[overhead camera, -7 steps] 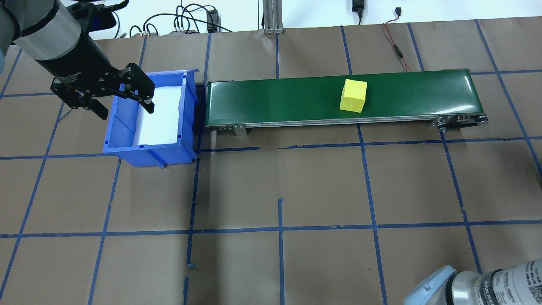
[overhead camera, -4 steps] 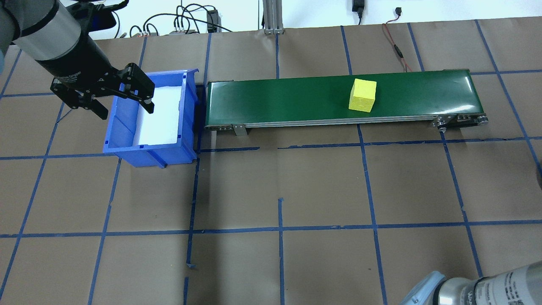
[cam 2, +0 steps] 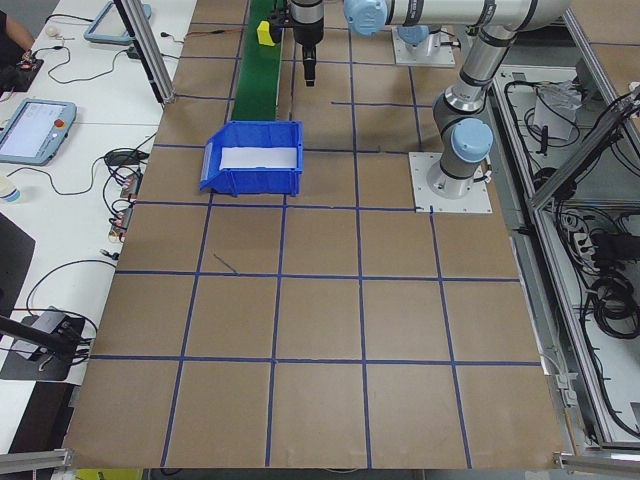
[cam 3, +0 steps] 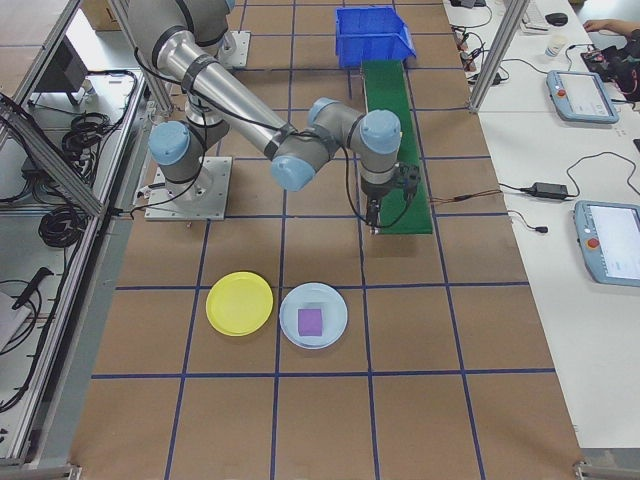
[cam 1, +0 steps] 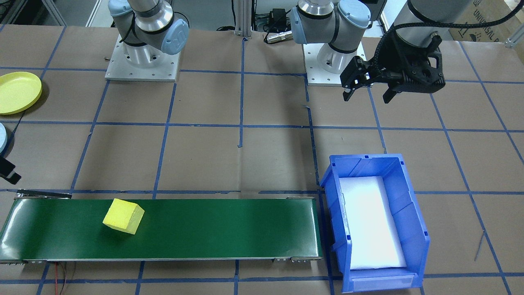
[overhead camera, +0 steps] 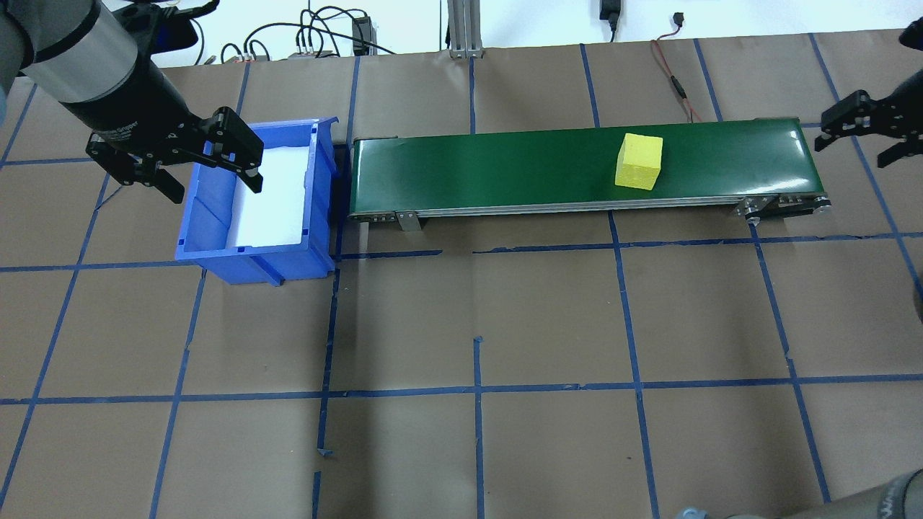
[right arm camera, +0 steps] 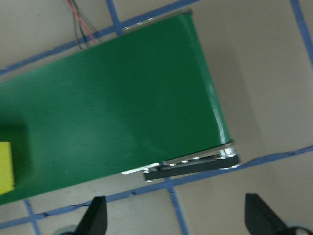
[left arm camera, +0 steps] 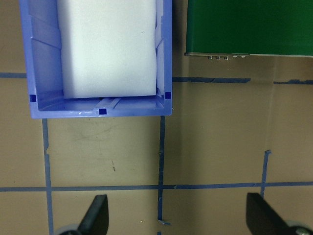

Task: Move block left to right into plate

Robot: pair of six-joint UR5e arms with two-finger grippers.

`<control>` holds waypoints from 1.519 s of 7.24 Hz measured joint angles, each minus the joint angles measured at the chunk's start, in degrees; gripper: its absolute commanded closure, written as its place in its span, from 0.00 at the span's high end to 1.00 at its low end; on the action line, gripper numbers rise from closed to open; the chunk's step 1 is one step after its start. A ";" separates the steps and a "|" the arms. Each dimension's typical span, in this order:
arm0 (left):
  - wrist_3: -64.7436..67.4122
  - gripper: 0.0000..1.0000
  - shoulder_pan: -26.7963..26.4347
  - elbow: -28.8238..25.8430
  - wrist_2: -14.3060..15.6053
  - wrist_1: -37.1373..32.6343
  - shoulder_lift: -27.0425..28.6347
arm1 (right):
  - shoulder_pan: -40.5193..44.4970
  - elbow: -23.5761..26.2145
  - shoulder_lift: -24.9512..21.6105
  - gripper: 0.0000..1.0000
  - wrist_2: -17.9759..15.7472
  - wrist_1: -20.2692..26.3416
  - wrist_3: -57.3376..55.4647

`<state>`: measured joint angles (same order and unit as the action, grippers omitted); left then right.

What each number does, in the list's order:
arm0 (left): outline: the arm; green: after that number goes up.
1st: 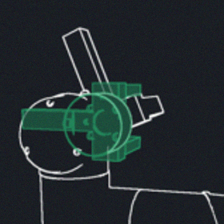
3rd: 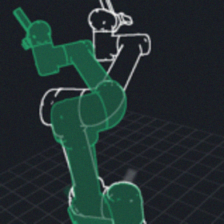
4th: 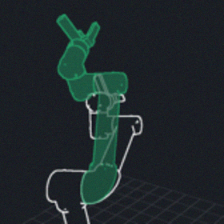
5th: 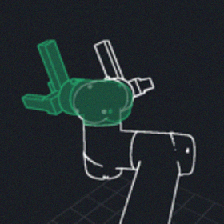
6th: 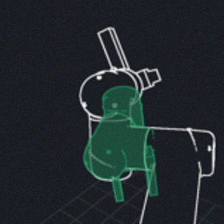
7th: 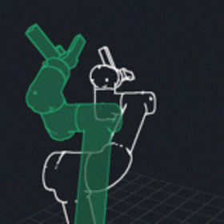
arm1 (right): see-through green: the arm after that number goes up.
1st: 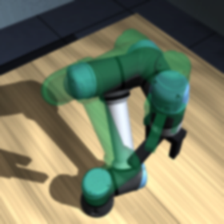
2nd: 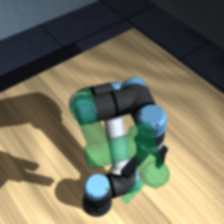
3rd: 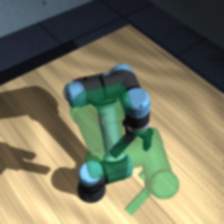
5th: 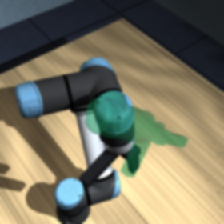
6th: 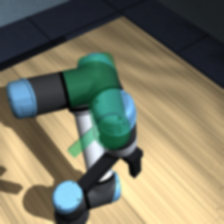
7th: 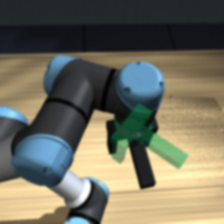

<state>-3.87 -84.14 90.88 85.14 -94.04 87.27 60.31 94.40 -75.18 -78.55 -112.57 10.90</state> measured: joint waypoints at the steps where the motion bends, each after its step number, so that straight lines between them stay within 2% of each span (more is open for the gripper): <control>1: 0.00 1.00 0.00 0.00 0.02 0.00 -0.02 | 2.74 -0.54 1.29 1.00 3.69 -0.87 -6.58; 3: 0.00 1.00 0.05 0.00 -0.03 0.00 0.00 | 7.04 -1.21 5.15 1.00 7.71 -5.64 -15.99; 5: -0.04 1.00 0.09 0.00 -0.11 0.02 0.01 | 10.19 -1.36 7.28 1.00 8.46 -7.83 -21.09; 7: -0.01 1.00 0.04 0.00 -0.12 0.02 0.01 | 11.09 -1.15 8.68 1.00 8.65 -9.31 -21.50; 8: 0.00 1.00 0.03 0.00 -0.09 0.01 0.01 | 11.29 -1.07 9.51 0.96 8.69 -9.67 -21.42; 10: 0.00 1.00 0.03 0.00 -0.07 -0.02 0.01 | 11.37 -0.93 11.33 0.46 8.56 -11.00 -20.22; 11: 0.00 1.00 0.00 0.00 -0.06 -0.06 0.01 | 11.36 -0.85 11.93 0.30 6.59 -11.42 -19.05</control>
<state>-3.87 -84.14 90.88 85.08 -94.10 87.28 71.67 93.55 -63.25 -71.96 -124.00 -8.15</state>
